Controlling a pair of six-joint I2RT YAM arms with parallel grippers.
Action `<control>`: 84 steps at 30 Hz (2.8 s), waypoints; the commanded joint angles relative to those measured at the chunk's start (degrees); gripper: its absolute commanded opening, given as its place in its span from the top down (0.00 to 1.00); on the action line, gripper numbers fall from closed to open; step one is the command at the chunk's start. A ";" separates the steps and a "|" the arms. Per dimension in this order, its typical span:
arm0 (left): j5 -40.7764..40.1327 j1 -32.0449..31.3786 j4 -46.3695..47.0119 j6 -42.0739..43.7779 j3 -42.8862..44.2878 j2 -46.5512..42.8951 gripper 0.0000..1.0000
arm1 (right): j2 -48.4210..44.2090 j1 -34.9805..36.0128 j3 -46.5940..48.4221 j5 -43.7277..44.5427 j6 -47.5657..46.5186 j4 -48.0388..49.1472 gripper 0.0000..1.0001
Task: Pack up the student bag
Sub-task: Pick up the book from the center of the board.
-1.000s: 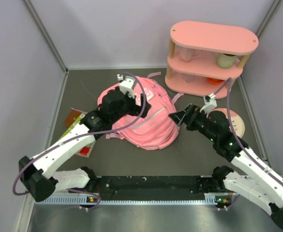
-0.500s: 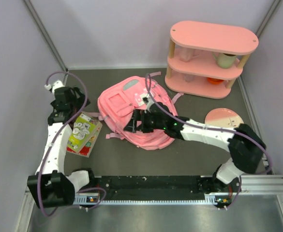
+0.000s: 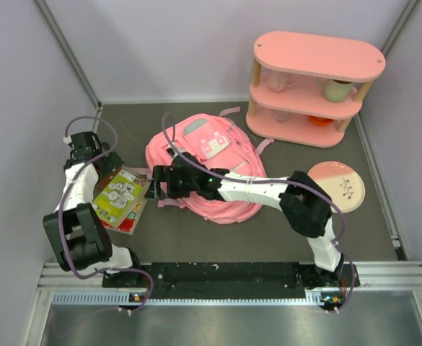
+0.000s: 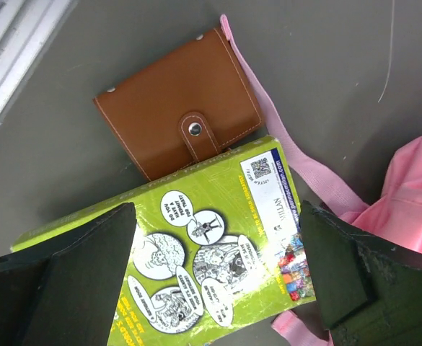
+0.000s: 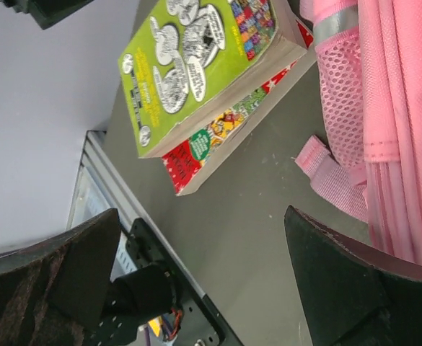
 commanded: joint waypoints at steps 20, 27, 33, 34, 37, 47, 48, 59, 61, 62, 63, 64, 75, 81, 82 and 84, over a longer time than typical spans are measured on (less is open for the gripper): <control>17.83 0.88 4.67 -2.68 -16.69 -1.46 0.17 | 14.12 1.59 12.77 -2.36 0.12 -5.22 0.06; 20.91 0.88 4.49 -4.44 -23.73 -12.88 0.18 | 16.68 1.33 16.37 -5.34 2.83 -5.14 0.06; 19.78 0.97 4.14 -3.74 -25.15 -13.43 0.18 | 18.61 0.19 17.60 -7.45 6.97 -5.58 0.06; 17.42 0.88 4.06 -3.56 -23.84 -13.34 0.18 | 18.70 0.10 17.61 -7.02 7.24 -5.75 0.06; 14.69 0.88 2.92 -3.12 -18.93 -13.25 0.17 | 18.61 -0.25 17.08 -6.14 8.47 -6.63 0.06; -1.22 0.88 9.05 1.35 -11.34 -11.06 0.14 | 17.82 -0.34 14.27 -7.63 7.68 -6.11 0.06; -2.28 0.88 10.20 1.45 -12.30 -10.36 0.14 | 17.82 -0.34 14.18 -7.81 7.77 -5.84 0.06; 2.71 1.05 8.98 -1.80 -11.87 3.80 0.13 | 18.17 -0.43 14.79 -6.31 8.47 -6.45 0.06; 6.38 0.97 8.72 -2.24 -12.75 3.71 0.14 | 18.96 -0.34 15.75 -5.52 8.99 -7.68 0.06; 7.28 0.97 8.54 -3.29 -13.80 3.45 0.15 | 19.40 -0.34 16.02 -5.35 9.26 -8.12 0.06; 8.59 0.97 8.97 -3.73 -14.68 2.92 0.15 | 20.01 -0.43 16.55 -5.26 9.43 -8.65 0.06; 10.43 0.97 9.24 -4.52 -15.56 1.61 0.16 | 20.54 -0.43 17.68 -5.08 9.52 -9.44 0.06; 18.44 0.88 9.15 -8.04 -24.17 -11.30 0.21 | 23.53 -4.82 22.26 -6.40 9.18 -11.64 0.15; 21.78 0.97 10.56 -9.62 -28.48 -15.89 0.22 | 26.25 -9.48 29.11 -12.36 5.31 -12.79 0.16; 21.96 0.97 10.47 -9.88 -28.66 -16.06 0.23 | 26.43 -9.74 29.21 -13.25 4.35 -12.87 0.16; 22.84 1.05 11.00 -10.06 -29.10 -16.24 0.24 | 25.65 -9.84 27.73 -14.22 3.64 -13.22 0.15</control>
